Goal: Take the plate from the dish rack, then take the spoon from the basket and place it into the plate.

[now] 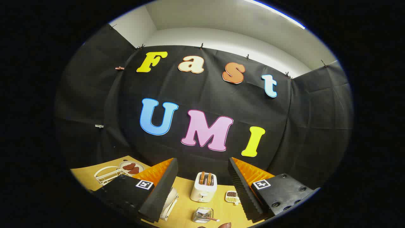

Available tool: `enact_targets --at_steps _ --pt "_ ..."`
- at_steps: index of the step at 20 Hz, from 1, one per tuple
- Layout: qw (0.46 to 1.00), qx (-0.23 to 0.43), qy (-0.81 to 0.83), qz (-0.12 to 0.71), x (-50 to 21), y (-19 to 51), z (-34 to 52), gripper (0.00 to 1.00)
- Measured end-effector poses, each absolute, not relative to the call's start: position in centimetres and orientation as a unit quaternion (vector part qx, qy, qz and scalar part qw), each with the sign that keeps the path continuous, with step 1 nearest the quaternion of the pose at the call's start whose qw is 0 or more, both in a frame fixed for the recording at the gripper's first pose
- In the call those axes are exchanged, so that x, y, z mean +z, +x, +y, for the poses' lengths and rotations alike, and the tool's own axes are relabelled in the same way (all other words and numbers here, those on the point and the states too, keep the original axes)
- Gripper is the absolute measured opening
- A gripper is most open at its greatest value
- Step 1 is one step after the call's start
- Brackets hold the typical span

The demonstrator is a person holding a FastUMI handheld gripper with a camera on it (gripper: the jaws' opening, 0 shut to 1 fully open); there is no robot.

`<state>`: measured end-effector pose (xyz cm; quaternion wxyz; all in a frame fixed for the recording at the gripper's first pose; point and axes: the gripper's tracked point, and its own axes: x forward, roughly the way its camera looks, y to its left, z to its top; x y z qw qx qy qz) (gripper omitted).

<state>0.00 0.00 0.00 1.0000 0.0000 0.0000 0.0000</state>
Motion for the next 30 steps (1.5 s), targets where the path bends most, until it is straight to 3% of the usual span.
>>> enact_targets --at_steps 12,22,30 --pt "0.999 -0.004 0.003 0.035 -1.8 1.5 1.7 0.98" --pt "0.99 0.025 -0.001 0.141 -8.1 5.2 6.6 0.98" --pt "0.953 0.041 0.014 0.299 -18.7 7.5 10.1 0.98"
